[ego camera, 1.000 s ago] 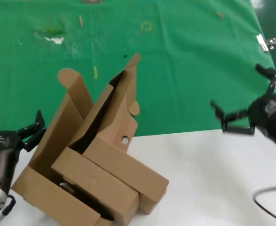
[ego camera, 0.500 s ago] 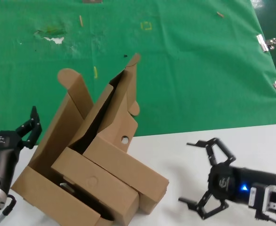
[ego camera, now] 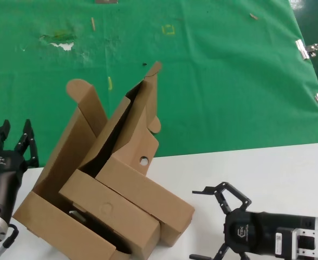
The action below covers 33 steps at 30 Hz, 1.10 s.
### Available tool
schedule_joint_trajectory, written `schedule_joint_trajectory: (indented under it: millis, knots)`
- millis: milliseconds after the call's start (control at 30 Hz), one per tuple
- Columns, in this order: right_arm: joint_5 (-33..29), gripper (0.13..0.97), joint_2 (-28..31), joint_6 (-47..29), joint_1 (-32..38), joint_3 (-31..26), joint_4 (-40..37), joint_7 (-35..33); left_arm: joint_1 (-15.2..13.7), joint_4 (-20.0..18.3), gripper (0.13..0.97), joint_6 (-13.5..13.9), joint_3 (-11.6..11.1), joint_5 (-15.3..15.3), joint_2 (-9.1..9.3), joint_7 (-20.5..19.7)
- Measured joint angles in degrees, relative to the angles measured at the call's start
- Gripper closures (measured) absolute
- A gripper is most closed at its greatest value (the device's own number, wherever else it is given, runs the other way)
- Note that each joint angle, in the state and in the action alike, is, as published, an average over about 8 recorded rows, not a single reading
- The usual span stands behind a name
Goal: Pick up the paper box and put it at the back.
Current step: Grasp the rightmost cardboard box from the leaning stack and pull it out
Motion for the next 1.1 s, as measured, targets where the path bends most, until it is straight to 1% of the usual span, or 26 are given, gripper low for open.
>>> schedule_joint_trajectory:
  millis: [133,200,233,400,433,500,700,733,1000,1033,1100]
  knots:
    - [-0.22,0.176,-0.55,-0.43,0.29,-0.54,-0.34,0.30,0.00,0.00,0.756,0.00,0.00,0.00,0.00,0.00]
    - [-0.33,0.204,-0.82,-0.65,0.48,-0.82,-0.54,0.46,0.00,0.00,0.801,0.00,0.00,0.00,0.00,0.00]
    - [-0.38,0.218,-0.94,-0.75,0.58,-0.96,-0.63,0.54,0.00,0.00,0.801,0.00,0.00,0.00,0.00,0.00]
    - [-0.75,0.288,-1.35,-1.21,1.23,-1.56,-1.07,0.83,0.00,0.00,0.870,0.00,0.00,0.00,0.00,0.00]
    - [-0.82,0.288,-1.39,-1.30,1.37,-1.64,-1.16,0.85,0.00,0.00,0.884,0.00,0.00,0.00,0.00,0.00]
    - [-0.95,0.333,-1.46,-1.45,1.62,-1.79,-1.35,0.87,0.00,0.00,0.912,0.00,0.00,0.00,0.00,0.00]
    - [-1.22,0.467,-1.54,-1.62,1.95,-1.95,-1.60,0.85,0.00,0.00,0.939,0.00,0.00,0.01,0.00,0.00]
    - [-1.24,0.467,-1.53,-1.60,1.91,-1.93,-1.57,0.89,0.00,0.00,0.945,0.00,0.00,0.01,0.00,0.00]
    - [-1.40,0.683,-0.77,-0.96,0.92,-1.57,-0.19,2.07,0.00,0.00,0.957,0.00,0.00,0.02,0.00,-0.02]
    - [-1.42,0.683,-0.63,-0.84,0.75,-1.50,0.08,2.27,0.00,0.00,0.957,0.00,0.00,0.02,0.00,-0.03]
    - [-1.46,0.723,-0.31,-0.58,0.35,-1.35,0.67,2.70,0.00,0.00,0.957,0.00,0.00,0.02,0.00,-0.04]
